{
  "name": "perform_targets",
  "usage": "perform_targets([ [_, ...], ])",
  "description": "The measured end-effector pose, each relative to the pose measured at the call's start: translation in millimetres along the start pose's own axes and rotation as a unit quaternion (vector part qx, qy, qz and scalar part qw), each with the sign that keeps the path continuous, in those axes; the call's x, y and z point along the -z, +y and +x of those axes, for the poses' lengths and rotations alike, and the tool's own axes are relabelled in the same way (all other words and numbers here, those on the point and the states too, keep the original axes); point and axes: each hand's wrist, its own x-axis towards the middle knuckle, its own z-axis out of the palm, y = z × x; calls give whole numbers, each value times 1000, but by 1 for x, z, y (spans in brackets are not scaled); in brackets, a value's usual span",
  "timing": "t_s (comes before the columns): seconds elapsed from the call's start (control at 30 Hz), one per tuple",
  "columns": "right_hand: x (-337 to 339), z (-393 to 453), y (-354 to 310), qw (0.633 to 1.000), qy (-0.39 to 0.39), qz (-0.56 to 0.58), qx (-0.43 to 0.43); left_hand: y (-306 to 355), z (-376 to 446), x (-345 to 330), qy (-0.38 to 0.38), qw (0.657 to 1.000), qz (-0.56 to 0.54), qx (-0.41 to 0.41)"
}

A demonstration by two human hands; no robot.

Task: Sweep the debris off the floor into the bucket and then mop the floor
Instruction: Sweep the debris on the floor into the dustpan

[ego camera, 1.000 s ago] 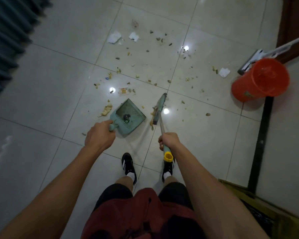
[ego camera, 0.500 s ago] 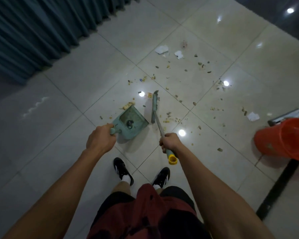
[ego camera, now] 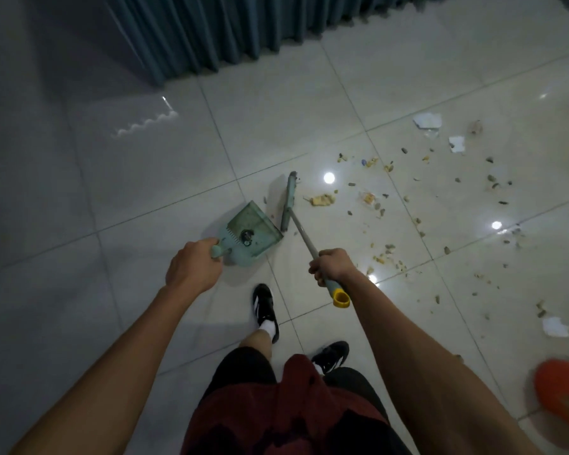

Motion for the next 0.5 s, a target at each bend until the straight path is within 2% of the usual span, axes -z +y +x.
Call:
perform_targets([
  [0.27,-100,35,-75,999,-37,-30,-1,-69,48,47,-5,998,-15,64],
  [0.5,-138,55,-103,997,-75,-10,-30,-106,69,66,-36,996,-21,74],
])
